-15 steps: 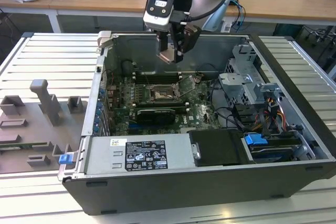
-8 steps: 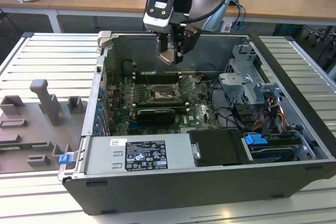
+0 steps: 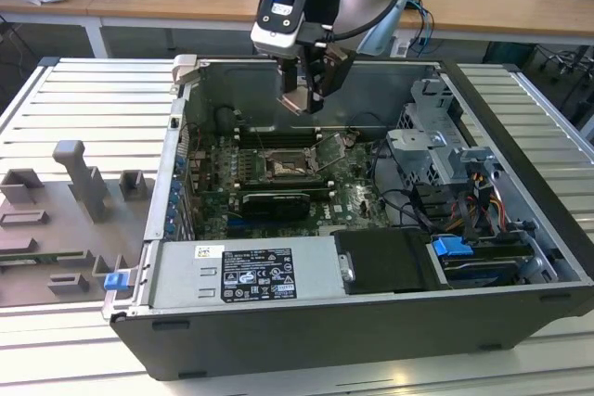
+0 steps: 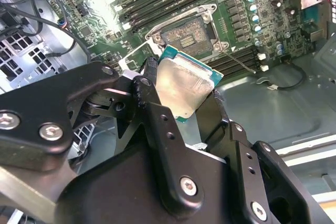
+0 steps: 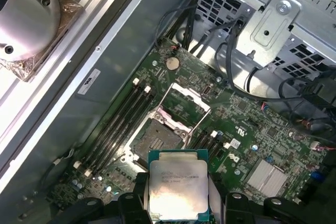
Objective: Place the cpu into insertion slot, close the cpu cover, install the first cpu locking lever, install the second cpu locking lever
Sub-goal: 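Place the cpu into insertion slot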
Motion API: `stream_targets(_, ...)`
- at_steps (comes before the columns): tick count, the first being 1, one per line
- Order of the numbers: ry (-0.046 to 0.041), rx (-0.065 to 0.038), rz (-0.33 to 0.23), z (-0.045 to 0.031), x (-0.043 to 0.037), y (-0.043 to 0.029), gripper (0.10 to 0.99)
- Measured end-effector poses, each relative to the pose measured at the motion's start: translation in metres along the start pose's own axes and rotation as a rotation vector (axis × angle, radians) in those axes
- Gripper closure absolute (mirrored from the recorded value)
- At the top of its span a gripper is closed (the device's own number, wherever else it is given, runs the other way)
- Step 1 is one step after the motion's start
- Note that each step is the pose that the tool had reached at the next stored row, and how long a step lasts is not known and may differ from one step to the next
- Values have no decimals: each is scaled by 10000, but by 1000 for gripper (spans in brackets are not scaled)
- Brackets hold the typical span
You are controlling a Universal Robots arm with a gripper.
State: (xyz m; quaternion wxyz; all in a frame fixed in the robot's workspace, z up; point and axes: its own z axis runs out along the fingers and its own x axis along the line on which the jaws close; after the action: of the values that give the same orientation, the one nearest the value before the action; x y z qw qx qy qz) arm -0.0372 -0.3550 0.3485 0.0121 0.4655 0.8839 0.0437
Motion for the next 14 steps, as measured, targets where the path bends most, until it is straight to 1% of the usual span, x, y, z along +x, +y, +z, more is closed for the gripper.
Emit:
stream_targets(7, -30, -7, 333, 15, 0, -1, 545)
stream_targets(13, -109, -25, 1225, 31, -1, -3, 545)
stream_targets(14, -128, -28, 1443, 34, -1, -3, 545)
